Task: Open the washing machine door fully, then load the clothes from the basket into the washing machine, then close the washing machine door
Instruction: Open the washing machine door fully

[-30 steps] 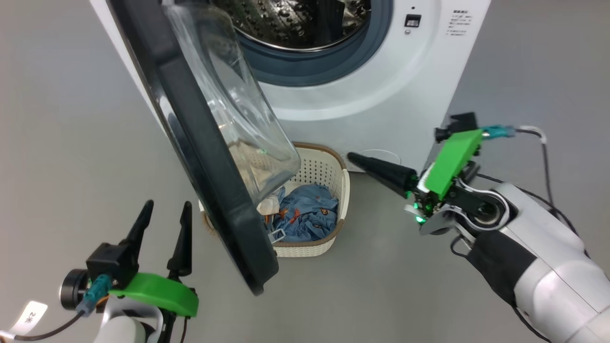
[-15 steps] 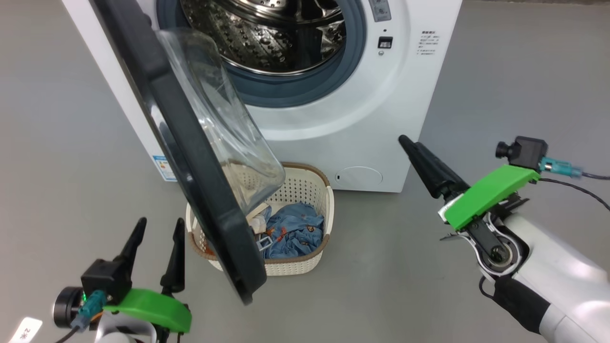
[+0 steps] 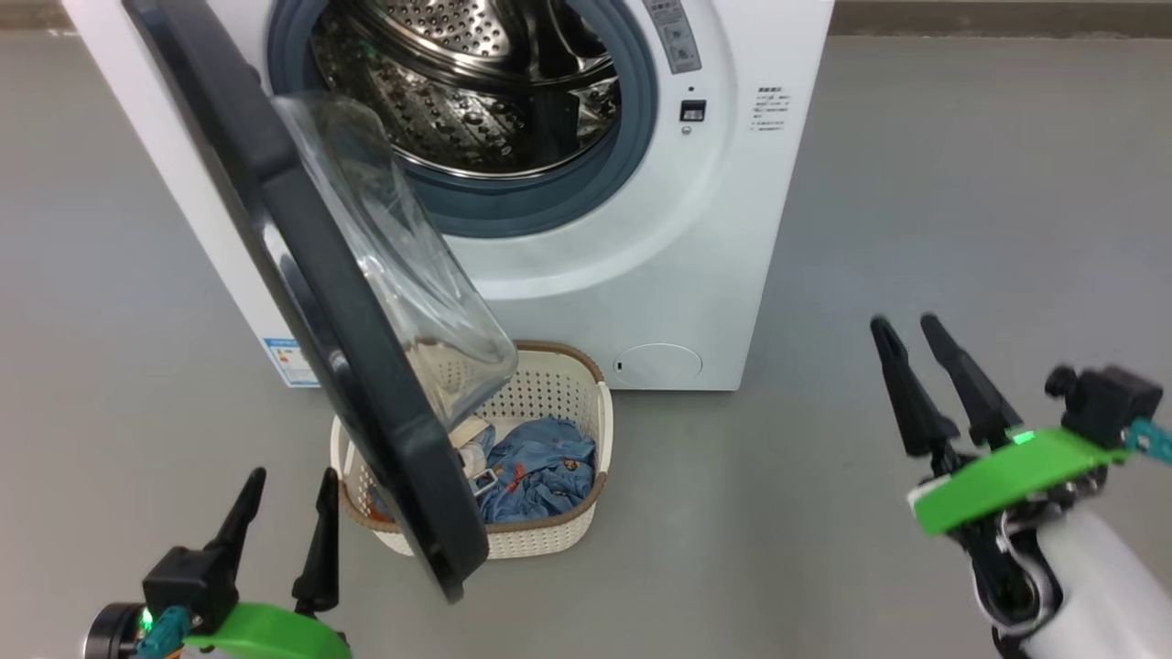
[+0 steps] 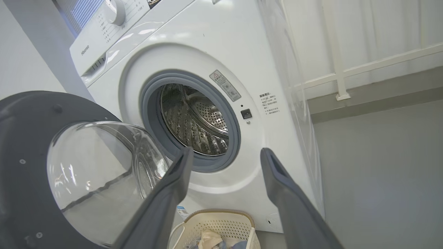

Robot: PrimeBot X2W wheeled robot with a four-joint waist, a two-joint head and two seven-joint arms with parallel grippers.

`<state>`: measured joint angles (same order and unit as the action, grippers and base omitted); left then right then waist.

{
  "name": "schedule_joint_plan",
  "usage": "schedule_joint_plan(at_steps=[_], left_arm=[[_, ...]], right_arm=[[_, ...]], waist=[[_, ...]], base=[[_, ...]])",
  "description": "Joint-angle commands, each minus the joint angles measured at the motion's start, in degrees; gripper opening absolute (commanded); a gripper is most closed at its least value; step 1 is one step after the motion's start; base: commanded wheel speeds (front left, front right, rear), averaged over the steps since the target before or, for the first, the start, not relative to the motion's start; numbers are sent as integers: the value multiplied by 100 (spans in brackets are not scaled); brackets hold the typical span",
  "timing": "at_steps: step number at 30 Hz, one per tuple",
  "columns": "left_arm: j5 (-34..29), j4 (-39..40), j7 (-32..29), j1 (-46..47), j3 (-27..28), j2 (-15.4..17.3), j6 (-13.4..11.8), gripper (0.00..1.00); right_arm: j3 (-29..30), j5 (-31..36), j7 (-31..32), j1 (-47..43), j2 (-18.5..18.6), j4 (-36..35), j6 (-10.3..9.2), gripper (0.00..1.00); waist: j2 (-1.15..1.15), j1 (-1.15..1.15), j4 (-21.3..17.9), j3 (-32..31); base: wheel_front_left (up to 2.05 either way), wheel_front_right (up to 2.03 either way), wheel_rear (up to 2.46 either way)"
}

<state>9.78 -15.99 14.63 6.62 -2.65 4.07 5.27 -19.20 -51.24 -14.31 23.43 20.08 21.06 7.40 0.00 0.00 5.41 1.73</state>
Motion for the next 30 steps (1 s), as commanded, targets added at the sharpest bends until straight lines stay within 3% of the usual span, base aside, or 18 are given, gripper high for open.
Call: schedule_joint_plan(at_steps=[1, 12, 30], left_arm=[[-57, 212, 37, 13, 243, 111, -52, 100], [18, 464, 37, -328, 386, 61, -170, 100], [105, 891, 37, -964, 453, -35, -420, 100]], right_arm=[[324, 591, -68, -388, -166, -394, 9, 100], [1320, 2336, -68, -1620, -703, -1208, 9, 100], [1705, 3208, -69, -2492, -1139, -1554, 9, 100]], waist=[[0, 0, -75, -32], [0, 0, -225, -73], [0, 0, -268, -213]], base=[[0, 0, 0], [0, 0, 0], [0, 0, 0]])
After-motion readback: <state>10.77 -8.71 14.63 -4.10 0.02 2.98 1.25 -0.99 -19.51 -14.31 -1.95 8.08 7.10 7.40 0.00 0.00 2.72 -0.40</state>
